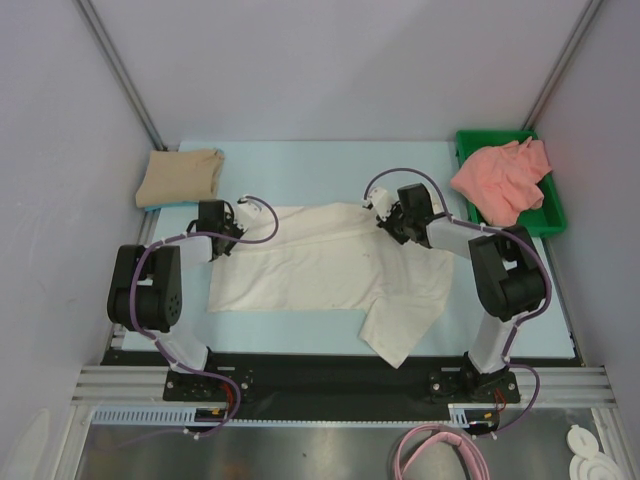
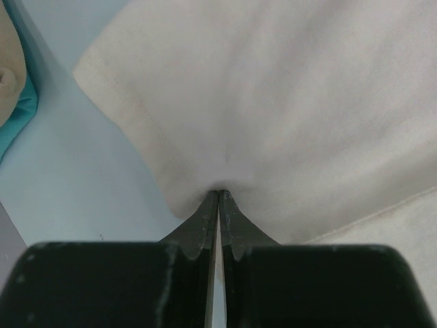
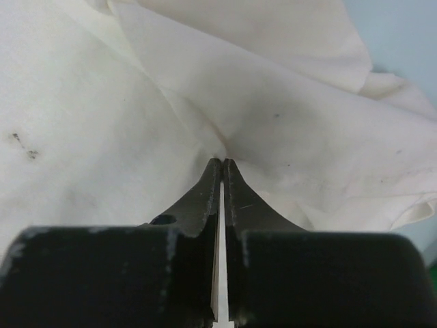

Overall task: Fold and stack the t-shirts
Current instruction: Fold the tshirt

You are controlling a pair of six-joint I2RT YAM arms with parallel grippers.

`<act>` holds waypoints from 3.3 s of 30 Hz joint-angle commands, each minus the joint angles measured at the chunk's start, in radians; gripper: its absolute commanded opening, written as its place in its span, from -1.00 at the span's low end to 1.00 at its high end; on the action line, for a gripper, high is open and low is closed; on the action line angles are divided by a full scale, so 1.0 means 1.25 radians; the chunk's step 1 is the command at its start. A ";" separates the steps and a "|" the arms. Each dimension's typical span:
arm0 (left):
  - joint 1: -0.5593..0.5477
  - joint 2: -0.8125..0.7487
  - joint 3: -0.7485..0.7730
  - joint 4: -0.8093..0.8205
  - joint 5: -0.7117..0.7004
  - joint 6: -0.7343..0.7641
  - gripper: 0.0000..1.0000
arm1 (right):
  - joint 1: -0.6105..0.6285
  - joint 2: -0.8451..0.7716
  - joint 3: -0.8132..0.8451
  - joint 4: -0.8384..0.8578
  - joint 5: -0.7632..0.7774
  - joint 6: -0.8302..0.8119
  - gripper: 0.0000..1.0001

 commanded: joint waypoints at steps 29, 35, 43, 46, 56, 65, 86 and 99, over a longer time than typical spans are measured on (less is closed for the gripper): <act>-0.004 0.003 -0.014 -0.004 0.009 0.013 -0.87 | 0.043 -0.315 0.002 -0.313 0.041 0.122 -0.19; -0.004 0.003 -0.015 -0.001 0.004 0.009 -0.87 | -0.226 -0.290 -0.021 -0.351 -0.215 0.018 -0.04; -0.004 0.016 0.000 -0.015 0.000 0.007 -0.93 | -0.396 -0.083 0.096 -0.464 -0.466 -0.144 -0.01; -0.004 0.017 0.003 -0.017 0.000 0.006 -0.94 | -0.435 -0.011 0.156 -0.543 -0.548 -0.204 0.01; -0.004 0.023 0.008 -0.024 -0.002 0.005 -0.96 | -0.463 0.088 0.268 -0.683 -0.653 -0.344 0.06; -0.004 0.020 0.006 -0.022 0.000 0.006 -0.97 | -0.462 0.221 0.425 -0.869 -0.665 -0.420 0.05; -0.004 0.019 0.004 -0.021 0.002 0.005 -0.97 | -0.412 0.274 0.494 -0.877 -0.589 -0.371 0.01; -0.004 0.017 0.002 -0.019 0.005 0.007 -0.97 | -0.409 0.233 0.461 -0.919 -0.575 -0.369 -0.95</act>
